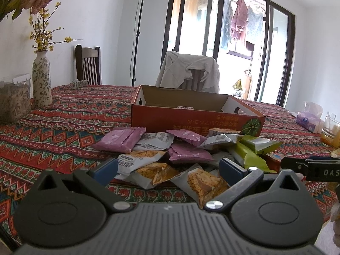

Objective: Organize snacks

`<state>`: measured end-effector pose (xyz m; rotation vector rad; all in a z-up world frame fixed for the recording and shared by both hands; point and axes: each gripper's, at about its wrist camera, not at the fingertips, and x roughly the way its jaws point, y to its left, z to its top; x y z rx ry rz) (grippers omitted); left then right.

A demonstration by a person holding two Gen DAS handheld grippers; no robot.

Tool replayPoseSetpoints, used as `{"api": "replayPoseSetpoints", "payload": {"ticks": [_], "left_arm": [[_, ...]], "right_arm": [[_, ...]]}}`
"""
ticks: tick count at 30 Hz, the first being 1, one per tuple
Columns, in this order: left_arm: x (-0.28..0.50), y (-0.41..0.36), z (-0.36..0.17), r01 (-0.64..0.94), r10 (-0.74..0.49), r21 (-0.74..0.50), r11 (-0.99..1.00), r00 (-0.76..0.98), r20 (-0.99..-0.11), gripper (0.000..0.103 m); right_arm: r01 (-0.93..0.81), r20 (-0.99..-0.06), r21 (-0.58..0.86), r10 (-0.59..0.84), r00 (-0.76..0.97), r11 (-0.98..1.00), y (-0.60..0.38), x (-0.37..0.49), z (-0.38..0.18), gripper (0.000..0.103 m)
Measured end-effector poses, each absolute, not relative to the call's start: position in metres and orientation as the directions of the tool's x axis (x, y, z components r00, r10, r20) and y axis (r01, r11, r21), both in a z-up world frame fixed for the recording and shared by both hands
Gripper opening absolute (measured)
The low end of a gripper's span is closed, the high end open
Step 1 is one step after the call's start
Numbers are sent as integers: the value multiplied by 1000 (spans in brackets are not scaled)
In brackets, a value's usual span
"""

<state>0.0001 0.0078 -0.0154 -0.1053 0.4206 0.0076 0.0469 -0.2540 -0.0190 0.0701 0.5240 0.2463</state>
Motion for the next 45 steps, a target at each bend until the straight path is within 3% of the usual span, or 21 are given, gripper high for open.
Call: {"api": "replayPoseSetpoints", "payload": {"ticks": [6,8,12,18,20,23,38,45], "left_arm": [[1,9,-18,-34,-12,-103,994,909,-416,103],[2,10,-19,-34,-13,-103,994,908,-419,103],[3,9,-20,-35,-13,-105,994,905,-425,103],[5,10,-23,-42,-11,-112,993,899,-437,103],[5,10,-24,-44,-10,-111,993,897,-441,103],[5,11,-24,-45,-13,-118,992,895,-445,103],[20,19,-28,-120,52,-106,987,867,-496,103],[40,32,-24,-200,130,-82,976,846,-516,103]], "right_arm": [[-171,-529,113,205,823,979,-253,55,-25,101],[-150,-547,136,200,813,979,-255,59,-28,93],[-140,-567,169,212,796,976,-259,65,-36,88],[-170,-583,204,259,770,964,-262,67,-42,70],[-192,-580,220,286,763,957,-264,65,-42,53],[-190,-564,203,274,779,961,-267,60,-39,46],[-163,-410,201,234,882,966,-296,43,-13,44],[-183,-422,208,257,869,961,-296,47,-17,44]]}}
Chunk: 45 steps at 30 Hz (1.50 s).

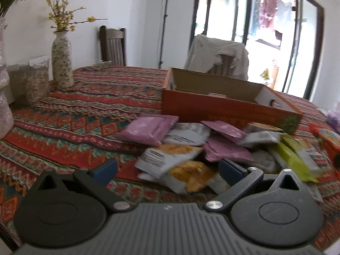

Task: Organize snacks
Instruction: 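Grasp the red chip bag with the right gripper while the left grasps a white cracker bag, then carry both held bags over the orange box with both grippers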

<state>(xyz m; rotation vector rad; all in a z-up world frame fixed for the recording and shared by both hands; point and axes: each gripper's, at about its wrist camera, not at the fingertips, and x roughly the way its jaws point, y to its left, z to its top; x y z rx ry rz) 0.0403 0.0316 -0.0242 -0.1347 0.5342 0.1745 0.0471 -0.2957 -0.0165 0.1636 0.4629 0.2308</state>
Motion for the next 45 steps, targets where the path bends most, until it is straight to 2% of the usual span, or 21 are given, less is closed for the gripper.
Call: {"api": "replayPoseSetpoints", "payload": {"ticks": [10,11,14,22,24,26,30,45], "left_arm": [[88,51,-32,-175,93,-77,981,789,-608,103],[91,52,-34,-173,84,-85,981,782,-617,100],[95,58,-40,-145,15,-158,977,781,-624,82],[86,59,-40,-118,-24,-193,974,794,-607,66],[83,60,-39,-114,-27,-194,974,795,-606,58],[77,61,-38,-109,-30,-195,975,799,-601,57],[66,62,-35,-91,-33,-184,979,814,-580,47],[43,49,-4,-47,-6,-107,993,892,-452,45]], "right_arm": [[-179,-433,208,255,865,961,-291,53,-20,44],[-179,-434,209,255,864,961,-291,54,-20,44],[-181,-433,209,257,864,961,-289,54,-21,44],[-183,-438,206,258,861,961,-287,55,-22,44],[-184,-440,206,259,860,961,-287,56,-23,44],[-186,-440,206,261,859,961,-287,55,-23,44],[-190,-441,206,264,858,960,-287,56,-23,44],[-215,-415,189,276,867,958,-282,57,-16,44]]}}
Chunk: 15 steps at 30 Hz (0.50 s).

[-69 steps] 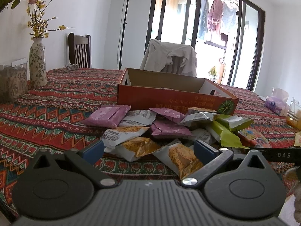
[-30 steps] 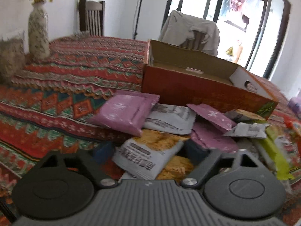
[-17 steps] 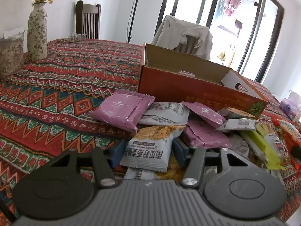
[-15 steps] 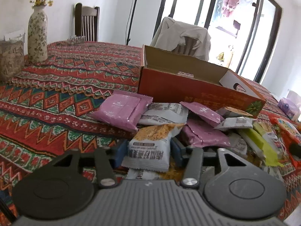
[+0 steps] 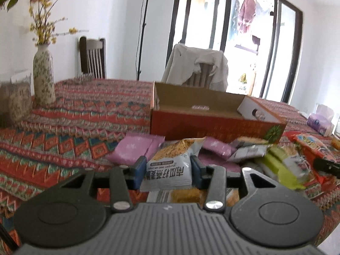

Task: Organize snacks
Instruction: 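Carry both held bags over the orange box with both grippers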

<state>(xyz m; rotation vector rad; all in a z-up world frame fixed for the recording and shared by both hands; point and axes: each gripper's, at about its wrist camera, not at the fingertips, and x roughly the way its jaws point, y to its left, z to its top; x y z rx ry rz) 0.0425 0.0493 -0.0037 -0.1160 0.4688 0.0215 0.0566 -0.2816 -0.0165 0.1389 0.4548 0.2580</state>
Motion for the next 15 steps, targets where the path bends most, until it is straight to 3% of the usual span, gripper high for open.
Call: {"api": "replayPoseSetpoints", "payload": {"ticks": [15], "left_arm": [[104,29,47,-22,-6,-78,997,939,-344,45]], "right_arm": [[-262,-274,133,290,917,956,-258,126,37,45]]}}
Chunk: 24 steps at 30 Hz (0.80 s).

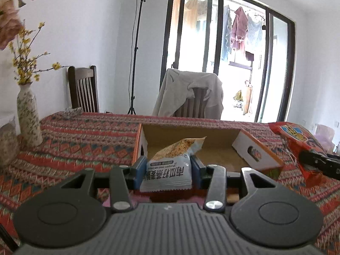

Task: Organize snacks
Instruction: 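Carry both held bags over the orange box with both grippers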

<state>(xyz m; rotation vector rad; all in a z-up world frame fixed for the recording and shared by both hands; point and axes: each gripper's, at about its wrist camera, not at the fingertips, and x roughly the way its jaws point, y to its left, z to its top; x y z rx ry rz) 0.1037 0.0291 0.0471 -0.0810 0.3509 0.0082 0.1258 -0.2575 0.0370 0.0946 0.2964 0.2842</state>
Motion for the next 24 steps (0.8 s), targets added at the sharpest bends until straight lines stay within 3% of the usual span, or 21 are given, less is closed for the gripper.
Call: {"api": "replayPoseSetpoints", "payload": {"ticks": [11,24], "left_arm": [[180,19,54,-66,34,-75,995,927,-374,45],[243,22,16,-132,90,-58,990,878,-471,45]], "right_arm": [[-287,-340,161,326,882,944,-230,222,50,45],[-268,-488,202,334,807,942,-219,289,-3,45]]}}
